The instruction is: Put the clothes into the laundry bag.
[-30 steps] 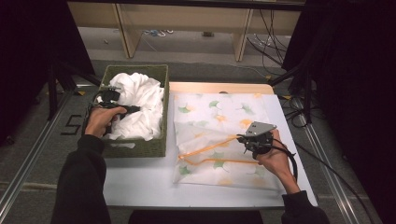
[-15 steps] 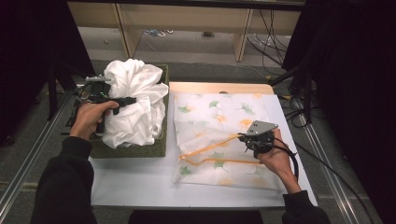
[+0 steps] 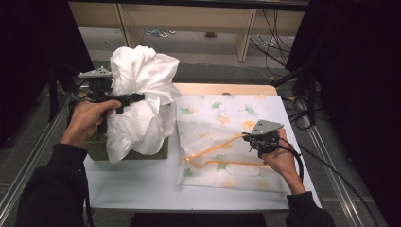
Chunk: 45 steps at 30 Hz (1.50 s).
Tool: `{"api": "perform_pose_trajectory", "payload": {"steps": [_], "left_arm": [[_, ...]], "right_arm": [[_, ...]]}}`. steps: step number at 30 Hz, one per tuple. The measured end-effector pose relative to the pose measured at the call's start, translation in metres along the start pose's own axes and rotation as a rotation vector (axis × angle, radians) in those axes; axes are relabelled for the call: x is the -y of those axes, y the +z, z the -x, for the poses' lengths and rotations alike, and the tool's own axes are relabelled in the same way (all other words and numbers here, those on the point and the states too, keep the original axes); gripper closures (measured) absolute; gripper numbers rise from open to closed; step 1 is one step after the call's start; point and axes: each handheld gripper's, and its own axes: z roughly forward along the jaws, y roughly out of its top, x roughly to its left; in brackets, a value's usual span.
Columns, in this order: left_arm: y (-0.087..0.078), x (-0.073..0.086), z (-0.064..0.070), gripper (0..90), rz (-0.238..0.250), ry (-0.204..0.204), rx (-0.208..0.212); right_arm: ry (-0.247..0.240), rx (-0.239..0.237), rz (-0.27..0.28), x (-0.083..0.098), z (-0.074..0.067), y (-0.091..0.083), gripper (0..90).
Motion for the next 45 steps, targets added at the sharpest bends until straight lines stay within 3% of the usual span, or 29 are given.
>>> {"api": "perform_pose_trajectory", "payload": {"steps": [3, 7, 9, 11, 12, 14, 15, 16, 17, 18, 23, 27, 28, 34, 37, 41, 42, 43, 44, 45], "left_arm": [[-0.003, -0.003, 0.009, 58.9, 0.007, 0.014, 0.019], [-0.008, -0.009, 0.031, 58.9, 0.024, 0.050, 0.060], [-0.010, -0.012, 0.043, 58.9, 0.033, 0.066, 0.105], [-0.008, -0.014, 0.060, 58.9, 0.036, 0.067, 0.189], [-0.008, -0.014, 0.060, 58.8, 0.036, 0.067, 0.189], [-0.002, -0.012, 0.079, 58.8, 0.001, 0.082, 0.247], [0.002, -0.011, 0.088, 58.8, -0.009, 0.094, 0.277], [0.006, -0.008, 0.100, 58.8, -0.018, 0.104, 0.312], [0.006, -0.008, 0.100, 58.8, -0.018, 0.104, 0.312], [0.009, -0.006, 0.110, 58.8, -0.030, 0.116, 0.334], [0.016, 0.005, 0.143, 58.7, -0.079, 0.171, 0.401], [0.017, 0.010, 0.156, 58.5, -0.095, 0.183, 0.436], [0.019, 0.015, 0.164, 58.5, -0.107, 0.189, 0.462], [0.034, 0.035, 0.182, 58.3, -0.148, 0.189, 0.527], [0.051, 0.052, 0.190, 58.1, -0.207, 0.195, 0.573], [0.078, 0.077, 0.200, 58.1, -0.269, 0.184, 0.629], [0.092, 0.089, 0.204, 58.0, -0.308, 0.181, 0.649], [0.092, 0.089, 0.204, 58.0, -0.308, 0.181, 0.649], [0.108, 0.102, 0.209, 58.0, -0.350, 0.177, 0.669], [0.108, 0.102, 0.209, 58.0, -0.350, 0.177, 0.669]], "right_arm": [[0.000, -0.008, -0.004, 0.000, 0.002, 0.000, 89.8], [-0.012, -0.005, 0.002, 0.000, 0.004, 0.002, 89.8], [0.001, -0.004, -0.001, -0.001, 0.005, 0.003, 89.8], [-0.003, -0.003, 0.001, -0.001, 0.006, 0.003, 89.8], [-0.003, -0.003, 0.001, -0.001, 0.006, 0.003, 89.8], [-0.021, -0.001, 0.006, -0.001, 0.006, 0.004, 89.8], [0.004, -0.007, -0.010, -0.001, 0.004, 0.003, 89.8], [-0.018, -0.004, 0.002, -0.001, 0.005, 0.003, 89.8], [-0.018, -0.004, 0.002, -0.001, 0.005, 0.003, 89.8], [0.004, -0.005, 0.000, -0.001, 0.005, 0.003, 89.8], [0.016, -0.004, 0.002, 0.000, 0.008, 0.001, 89.8], [0.028, -0.002, 0.001, 0.000, 0.009, 0.001, 89.8], [0.025, -0.007, 0.003, 0.000, 0.010, 0.002, 89.7], [0.018, -0.006, 0.017, -0.001, 0.012, 0.003, 89.8], [0.054, -0.010, 0.044, -0.005, 0.015, -0.001, 89.8], [0.056, -0.001, 0.075, -0.011, 0.021, -0.006, 89.8], [0.069, -0.010, 0.078, -0.011, 0.021, -0.007, 89.8], [0.069, -0.010, 0.078, -0.011, 0.021, -0.007, 89.8], [0.058, -0.018, 0.091, -0.013, 0.022, -0.009, 89.8], [0.058, -0.018, 0.091, -0.013, 0.022, -0.009, 89.8]]}}
